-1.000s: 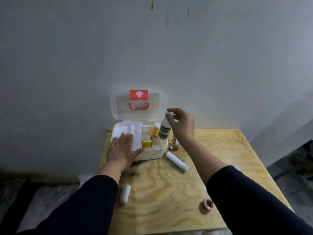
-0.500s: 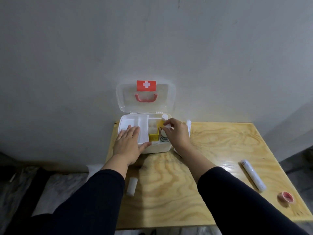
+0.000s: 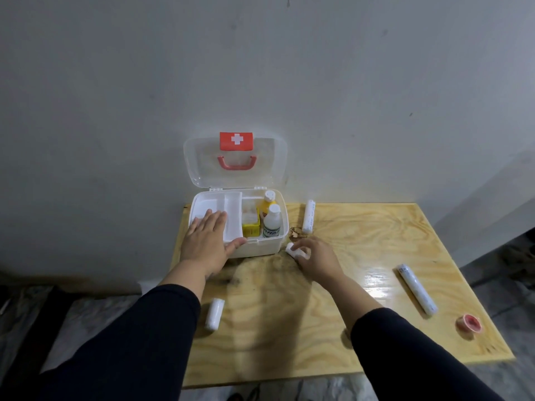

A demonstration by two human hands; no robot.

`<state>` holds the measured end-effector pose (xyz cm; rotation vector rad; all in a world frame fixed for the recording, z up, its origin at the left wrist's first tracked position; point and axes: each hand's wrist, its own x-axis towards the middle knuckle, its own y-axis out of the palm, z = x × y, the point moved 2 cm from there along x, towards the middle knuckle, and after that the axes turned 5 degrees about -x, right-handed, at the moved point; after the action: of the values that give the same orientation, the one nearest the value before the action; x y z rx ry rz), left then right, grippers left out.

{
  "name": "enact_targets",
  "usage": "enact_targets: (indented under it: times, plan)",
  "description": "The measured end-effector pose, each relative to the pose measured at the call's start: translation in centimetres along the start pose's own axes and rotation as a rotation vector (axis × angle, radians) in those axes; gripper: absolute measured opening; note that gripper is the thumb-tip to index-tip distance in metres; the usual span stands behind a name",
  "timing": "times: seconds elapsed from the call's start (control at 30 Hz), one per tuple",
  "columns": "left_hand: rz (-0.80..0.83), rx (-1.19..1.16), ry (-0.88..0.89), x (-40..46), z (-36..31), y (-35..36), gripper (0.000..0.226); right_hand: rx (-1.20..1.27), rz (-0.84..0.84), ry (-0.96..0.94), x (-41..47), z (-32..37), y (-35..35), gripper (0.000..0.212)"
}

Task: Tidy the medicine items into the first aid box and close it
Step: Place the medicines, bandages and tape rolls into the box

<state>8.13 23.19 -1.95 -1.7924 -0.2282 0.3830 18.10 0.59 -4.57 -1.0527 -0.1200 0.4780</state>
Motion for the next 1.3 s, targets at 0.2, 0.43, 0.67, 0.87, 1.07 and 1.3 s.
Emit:
enact_targets:
  times: [0.2,0.43,0.67,0.87,1.07,1.3]
  plan:
    - [-0.005,0.005,0.008,0.0,0.1,0.1,0.086,0.015,-0.006,0.015,0.3,-0.6,0.3,0.022]
    - [-0.027,-0.03,0.002,-0.3,0.0,0.0,0.11,0.182,-0.22,0.162,5.3,-0.2,-3.9,0.028]
    - [-0.072,-0.007,0.006,0.1,0.3,0.4,0.122,0.29,-0.265,0.384,9.7,0.1,-2.4,0.036]
    - [-0.073,0.005,0.006,0.2,0.2,0.3,0.131,0.367,-0.306,0.403,9.3,0.2,-2.0,0.04]
    - [-0.038,-0.01,0.019,0.2,0.2,0.0,0.123,0.496,-0.347,0.242,7.8,2.3,-6.0,0.038]
    - [0.015,-0.03,0.011,0.1,0.0,-0.6,0.101,0.603,-0.4,0.074,5.1,8.7,-9.4,0.038]
